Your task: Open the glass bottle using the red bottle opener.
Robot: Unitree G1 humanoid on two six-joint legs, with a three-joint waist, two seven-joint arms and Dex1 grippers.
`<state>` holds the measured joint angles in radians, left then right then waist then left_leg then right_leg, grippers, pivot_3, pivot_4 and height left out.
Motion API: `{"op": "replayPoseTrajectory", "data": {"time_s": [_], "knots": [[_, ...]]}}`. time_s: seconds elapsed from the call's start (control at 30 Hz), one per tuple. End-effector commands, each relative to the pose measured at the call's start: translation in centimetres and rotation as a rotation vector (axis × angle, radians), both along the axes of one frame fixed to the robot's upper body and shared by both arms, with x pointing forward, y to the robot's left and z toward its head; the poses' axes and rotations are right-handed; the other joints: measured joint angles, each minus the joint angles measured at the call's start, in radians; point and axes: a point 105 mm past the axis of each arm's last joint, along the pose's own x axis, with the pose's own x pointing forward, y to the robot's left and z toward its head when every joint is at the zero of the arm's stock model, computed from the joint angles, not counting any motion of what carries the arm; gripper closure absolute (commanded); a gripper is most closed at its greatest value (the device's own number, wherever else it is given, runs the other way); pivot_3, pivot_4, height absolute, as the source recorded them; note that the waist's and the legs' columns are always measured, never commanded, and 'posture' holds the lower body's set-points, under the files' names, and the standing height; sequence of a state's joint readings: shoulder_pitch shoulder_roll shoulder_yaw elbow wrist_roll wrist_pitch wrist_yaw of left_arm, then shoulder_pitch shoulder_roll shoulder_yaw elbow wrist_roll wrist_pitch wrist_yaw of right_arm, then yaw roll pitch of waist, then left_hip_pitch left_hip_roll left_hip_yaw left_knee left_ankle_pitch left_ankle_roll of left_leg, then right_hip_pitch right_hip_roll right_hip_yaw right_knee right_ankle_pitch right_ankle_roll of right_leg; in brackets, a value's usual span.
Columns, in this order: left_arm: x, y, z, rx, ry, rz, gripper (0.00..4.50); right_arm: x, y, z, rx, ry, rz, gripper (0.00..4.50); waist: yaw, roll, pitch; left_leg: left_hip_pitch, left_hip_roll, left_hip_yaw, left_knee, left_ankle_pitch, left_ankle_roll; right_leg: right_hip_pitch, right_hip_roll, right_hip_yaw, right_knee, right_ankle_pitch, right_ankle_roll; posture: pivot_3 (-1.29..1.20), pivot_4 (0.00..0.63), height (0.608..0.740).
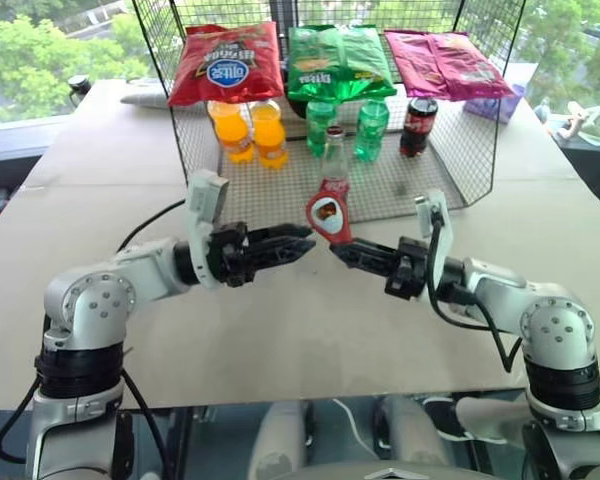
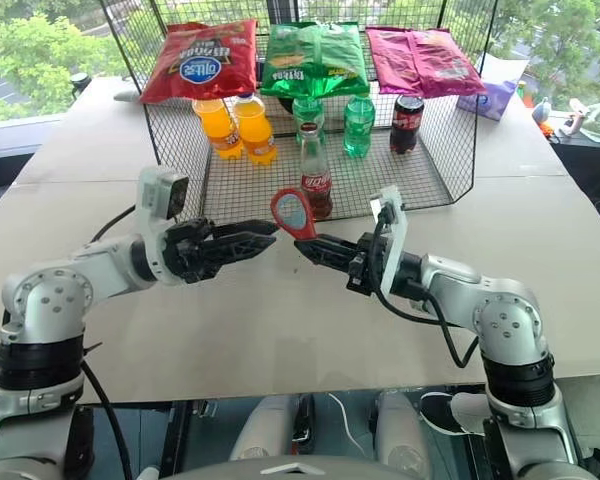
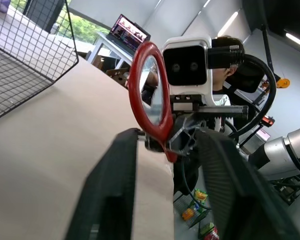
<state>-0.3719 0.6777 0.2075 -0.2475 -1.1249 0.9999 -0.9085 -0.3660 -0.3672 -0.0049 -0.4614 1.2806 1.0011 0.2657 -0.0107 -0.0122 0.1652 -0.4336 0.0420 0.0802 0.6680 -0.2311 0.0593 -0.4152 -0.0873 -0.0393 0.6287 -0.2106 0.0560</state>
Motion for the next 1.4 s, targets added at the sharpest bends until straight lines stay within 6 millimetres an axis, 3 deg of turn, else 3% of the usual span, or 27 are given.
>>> {"op": "replayPoseTrajectory", "data": {"time_s": [0.03,0.07,0.17,0.37,0.5,0.87,1.23,1.33,1.4], "knots": [[2.9,1.3,0.5,0.094,-0.210,0.289,0.59,0.5,-1.7,0.2,-0.052,-0.080,-0.141,4.50,0.005,0.000,0.000,0.000,0.000,0.000,0.000,0.000,0.000,0.000,0.000,0.000,-0.001,0.000,0.000,0.00,0.150,0.740],[3.9,1.5,0.5,0.136,-0.277,0.378,0.29,0.6,-2.0,0.2,-0.057,-0.087,-0.174,4.50,0.007,0.000,0.000,-0.001,-0.001,0.000,-0.001,0.000,0.000,0.000,-0.001,0.000,-0.001,0.000,0.000,0.00,0.150,0.740],[6.5,1.1,0.8,0.197,-0.380,0.553,0.29,1.0,-2.9,0.4,-0.060,-0.110,-0.258,4.50,0.016,0.000,0.000,-0.001,-0.001,0.000,-0.001,0.000,0.000,0.000,-0.001,0.000,-0.002,0.000,0.000,0.00,0.150,0.740],[7.8,-0.7,0.1,0.239,-0.407,0.463,0.29,1.5,-3.8,0.6,-0.094,-0.155,-0.339,4.50,0.022,0.000,0.000,-0.001,-0.001,0.001,-0.001,0.000,0.000,0.000,0.000,0.000,-0.002,0.000,0.000,0.00,0.150,0.740],[10.0,-1.2,-0.2,0.311,-0.470,0.536,0.29,1.4,-4.0,0.6,-0.099,-0.170,-0.364,4.50,0.023,0.000,0.000,-0.001,-0.002,0.001,-0.001,0.000,0.000,0.000,0.001,0.000,-0.002,0.000,0.000,0.00,0.150,0.740],[13.0,-5.8,-0.3,0.307,-0.435,0.466,0.29,1.0,-4.7,0.3,-0.109,-0.190,-0.427,4.50,0.022,-0.001,0.000,-0.002,-0.002,0.000,0.000,0.000,0.001,0.000,0.002,0.000,-0.002,0.002,0.004,0.00,0.150,0.740],[15.6,-7.4,0.1,0.332,-0.466,0.476,0.29,0.3,-4.7,0.8,-0.114,-0.200,-0.465,4.50,0.024,-0.001,0.000,-0.003,-0.002,0.000,0.000,0.000,0.001,0.000,0.002,-0.001,-0.002,0.002,0.004,0.00,0.150,0.740],[15.9,-7.6,0.1,0.320,-0.460,0.476,0.92,0.2,-4.8,1.0,-0.114,-0.202,-0.478,4.50,0.023,-0.001,0.001,-0.003,-0.002,-0.001,0.000,0.000,0.001,0.000,0.002,-0.001,-0.002,0.002,0.004,0.00,0.150,0.740],[16.0,-7.7,0.2,0.311,-0.462,0.471,1.71,0.3,-5.0,1.0,-0.116,-0.201,-0.484,4.50,0.024,-0.001,0.001,-0.003,-0.002,-0.001,0.000,0.000,0.001,0.000,0.002,-0.001,-0.002,0.002,0.004,0.00,0.150,0.740]]}}
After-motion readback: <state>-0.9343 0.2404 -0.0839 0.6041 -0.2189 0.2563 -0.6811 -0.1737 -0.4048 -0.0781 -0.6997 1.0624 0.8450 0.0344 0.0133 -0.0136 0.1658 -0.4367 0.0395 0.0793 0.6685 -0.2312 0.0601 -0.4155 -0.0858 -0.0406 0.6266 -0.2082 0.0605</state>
